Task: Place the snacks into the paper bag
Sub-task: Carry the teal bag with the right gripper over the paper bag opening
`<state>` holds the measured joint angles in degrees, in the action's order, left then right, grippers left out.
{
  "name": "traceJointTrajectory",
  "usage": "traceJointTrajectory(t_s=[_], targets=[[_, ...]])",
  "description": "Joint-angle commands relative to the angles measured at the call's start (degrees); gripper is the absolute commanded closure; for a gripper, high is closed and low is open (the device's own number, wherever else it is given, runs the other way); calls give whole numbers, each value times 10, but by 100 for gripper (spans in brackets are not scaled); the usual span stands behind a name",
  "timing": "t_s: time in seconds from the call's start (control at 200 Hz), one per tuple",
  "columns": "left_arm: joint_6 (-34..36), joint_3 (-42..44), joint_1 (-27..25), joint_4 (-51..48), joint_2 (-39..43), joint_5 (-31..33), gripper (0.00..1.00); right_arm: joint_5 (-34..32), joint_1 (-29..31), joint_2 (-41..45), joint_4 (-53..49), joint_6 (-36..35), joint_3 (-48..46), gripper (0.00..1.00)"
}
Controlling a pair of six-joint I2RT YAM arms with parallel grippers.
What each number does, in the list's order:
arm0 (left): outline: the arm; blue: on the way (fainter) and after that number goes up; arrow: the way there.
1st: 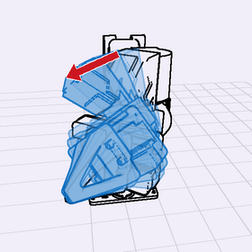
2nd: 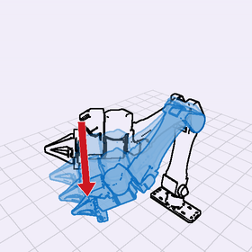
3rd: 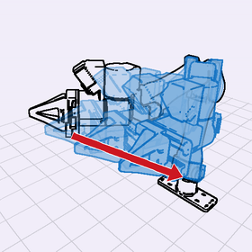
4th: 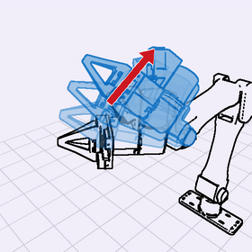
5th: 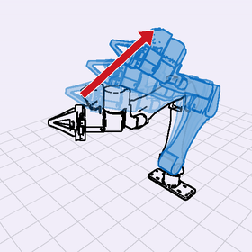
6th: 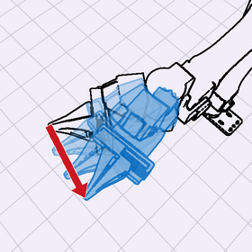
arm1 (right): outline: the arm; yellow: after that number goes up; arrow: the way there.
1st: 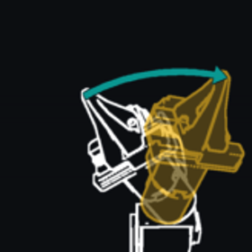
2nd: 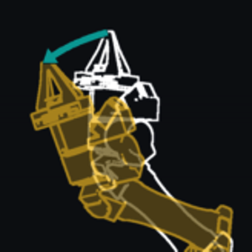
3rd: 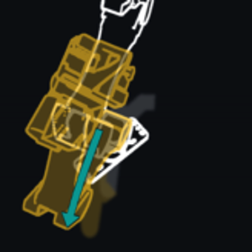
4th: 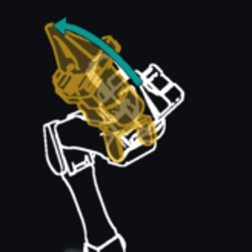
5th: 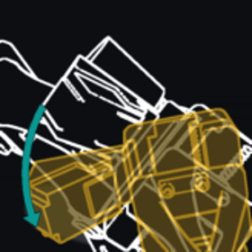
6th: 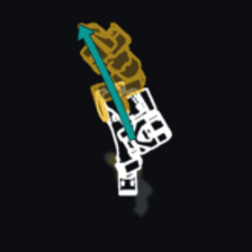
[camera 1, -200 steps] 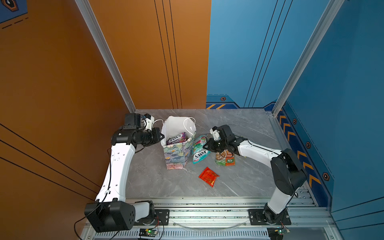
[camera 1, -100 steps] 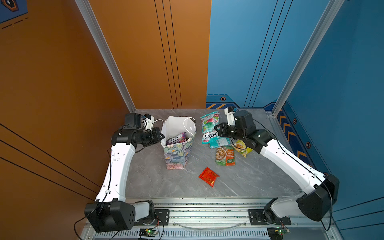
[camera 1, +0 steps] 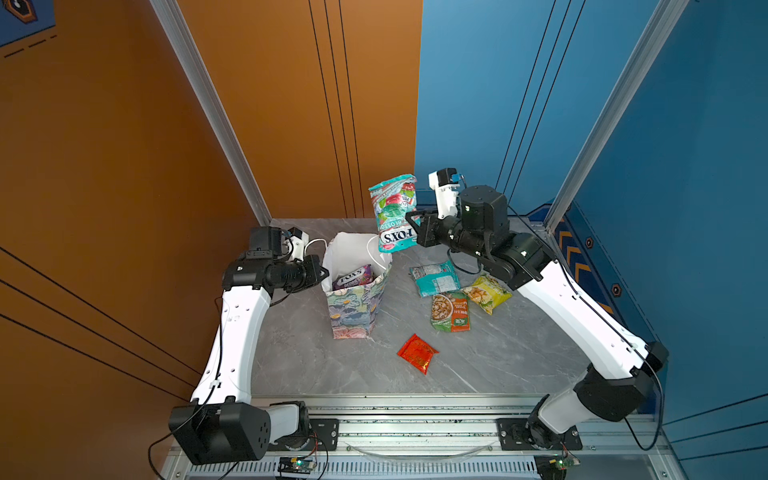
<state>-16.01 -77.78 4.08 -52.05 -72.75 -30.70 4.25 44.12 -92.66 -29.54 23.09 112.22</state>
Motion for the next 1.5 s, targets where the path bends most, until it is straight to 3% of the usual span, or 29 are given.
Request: traceJointTrajectory(t_s=[0.0,0.415,0.731,1.496], targets=[[-4,-3,-3,20,12,-16,100,4,15,-46,-33,-41,73,95],[-4,-4,-5,20,13,-15,100,67,39,-218,-110,-123,256,95],[-4,-9,-5,20,7,-16,100,68,61,-220,-155,-229,217,96],[-4,-10,-4,20,7,-16,100,25,60,-131,-142,-276,91,96]])
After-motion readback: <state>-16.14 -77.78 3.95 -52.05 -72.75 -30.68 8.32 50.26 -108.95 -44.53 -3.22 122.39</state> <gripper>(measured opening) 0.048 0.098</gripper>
